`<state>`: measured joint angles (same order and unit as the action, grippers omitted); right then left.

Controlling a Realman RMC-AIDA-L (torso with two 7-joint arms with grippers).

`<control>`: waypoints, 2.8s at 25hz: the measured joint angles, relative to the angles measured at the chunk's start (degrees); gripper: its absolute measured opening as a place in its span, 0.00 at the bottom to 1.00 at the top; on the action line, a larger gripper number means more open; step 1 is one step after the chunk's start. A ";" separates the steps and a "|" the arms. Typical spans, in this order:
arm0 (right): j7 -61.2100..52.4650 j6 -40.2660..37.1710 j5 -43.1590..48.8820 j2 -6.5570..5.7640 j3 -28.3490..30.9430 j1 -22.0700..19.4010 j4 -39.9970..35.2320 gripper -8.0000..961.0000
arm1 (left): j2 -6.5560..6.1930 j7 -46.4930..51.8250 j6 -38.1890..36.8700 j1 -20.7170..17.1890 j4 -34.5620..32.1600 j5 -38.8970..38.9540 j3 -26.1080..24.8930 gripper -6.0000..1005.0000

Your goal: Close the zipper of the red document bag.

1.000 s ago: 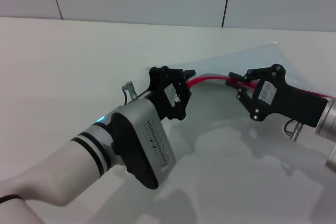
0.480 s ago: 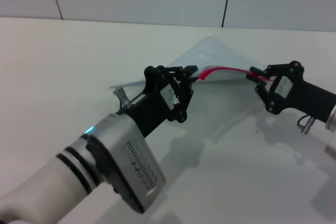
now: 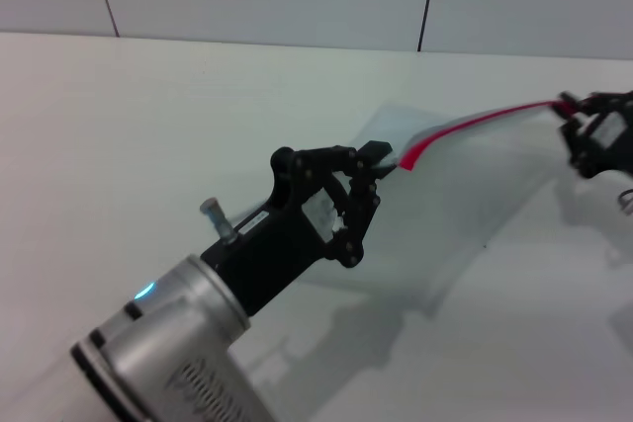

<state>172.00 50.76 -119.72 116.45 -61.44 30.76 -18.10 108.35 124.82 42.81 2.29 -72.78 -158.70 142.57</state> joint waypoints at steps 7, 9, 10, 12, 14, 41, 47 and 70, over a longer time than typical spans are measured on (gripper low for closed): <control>0.01 -9.42 -1.12 0.12 12.03 2.56 0.96 0.16 | -2.14 -0.02 8.95 -0.46 1.06 0.11 3.55 0.05; 0.01 -9.37 -3.30 0.13 16.14 3.52 2.36 0.17 | -2.13 0.06 11.73 -0.37 2.61 0.15 3.76 0.05; 0.01 -8.92 -4.42 0.14 17.65 3.84 3.06 0.17 | -1.59 0.84 16.48 0.43 6.07 1.21 3.78 0.05; 0.01 -6.92 -6.58 0.15 19.67 4.13 4.42 0.18 | -0.87 1.58 20.23 1.53 8.93 3.19 3.80 0.04; 0.00 -3.30 -8.34 0.17 20.52 3.98 5.90 0.19 | 0.16 3.08 25.70 3.42 13.37 6.72 4.03 0.03; -1.65 40.39 -12.92 0.10 27.21 -1.54 22.22 0.92 | 7.41 47.64 41.83 23.01 51.32 52.75 4.78 0.43; -2.85 37.67 -12.32 0.03 27.46 0.79 24.17 0.93 | 7.66 47.22 38.39 25.23 51.27 57.75 4.96 0.56; -3.25 37.97 -12.20 -0.08 26.89 1.12 24.43 0.92 | 7.87 46.81 38.22 25.34 51.33 57.92 5.35 0.57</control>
<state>168.75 88.73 -131.92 116.37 -34.54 31.88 6.33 116.23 171.63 81.03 27.63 -21.45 -100.78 147.92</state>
